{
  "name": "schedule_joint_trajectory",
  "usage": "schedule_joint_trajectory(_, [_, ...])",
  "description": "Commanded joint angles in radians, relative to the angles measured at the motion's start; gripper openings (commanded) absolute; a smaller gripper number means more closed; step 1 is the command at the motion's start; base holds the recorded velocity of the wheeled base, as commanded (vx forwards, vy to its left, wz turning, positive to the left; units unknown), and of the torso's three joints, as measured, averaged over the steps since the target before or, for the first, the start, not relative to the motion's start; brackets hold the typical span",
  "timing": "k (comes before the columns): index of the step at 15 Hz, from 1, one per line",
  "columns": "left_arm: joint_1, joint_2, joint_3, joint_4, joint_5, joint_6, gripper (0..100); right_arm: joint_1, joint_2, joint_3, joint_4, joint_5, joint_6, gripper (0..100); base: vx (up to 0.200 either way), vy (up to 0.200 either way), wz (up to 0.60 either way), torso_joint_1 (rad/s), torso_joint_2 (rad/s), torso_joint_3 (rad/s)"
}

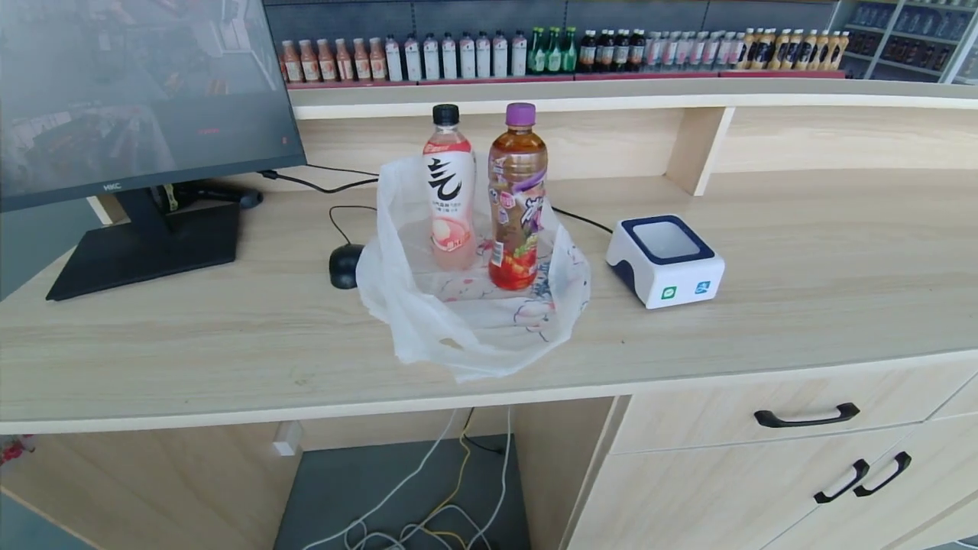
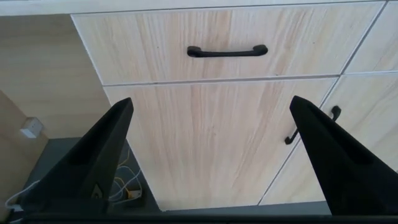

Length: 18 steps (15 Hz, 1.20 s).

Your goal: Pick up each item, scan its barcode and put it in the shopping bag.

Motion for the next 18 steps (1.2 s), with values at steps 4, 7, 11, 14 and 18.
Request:
schedule_joint_trajectory(4, [0.0, 0.0, 0.0, -0.001, 0.0, 0.0, 100, 0.0, 0.002, 0.0, -0.001, 0.0, 0.002, 100, 0.0, -0.2, 0.0, 0.0, 0.0, 0.002])
schedule_joint_trajectory(7, [0.0, 0.0, 0.0, -0.001, 0.0, 0.0, 100, 0.0, 0.002, 0.0, -0.001, 0.0, 0.004, 100, 0.0, -0.2, 0.0, 0.004, 0.0, 0.001])
schedule_joint_trajectory(11, [0.0, 0.0, 0.0, -0.001, 0.0, 0.002, 100, 0.002, 0.002, 0.0, -0.001, 0.0, 0.004, 100, 0.0, -0.2, 0.0, 0.001, 0.0, 0.001])
schedule_joint_trajectory(14, [0.0, 0.0, 0.0, -0.001, 0.0, 0.002, 100, 0.0, 0.002, 0.0, -0.001, 0.0, 0.004, 100, 0.0, -0.2, 0.0, 0.002, 0.0, 0.001])
schedule_joint_trajectory(18, [-0.002, 0.0, 0.0, -0.001, 0.0, 0.006, 100, 0.0, 0.002, 0.0, -0.001, 0.0, -0.001, 100, 0.0, -0.1, 0.0, 0.0, 0.0, 0.001])
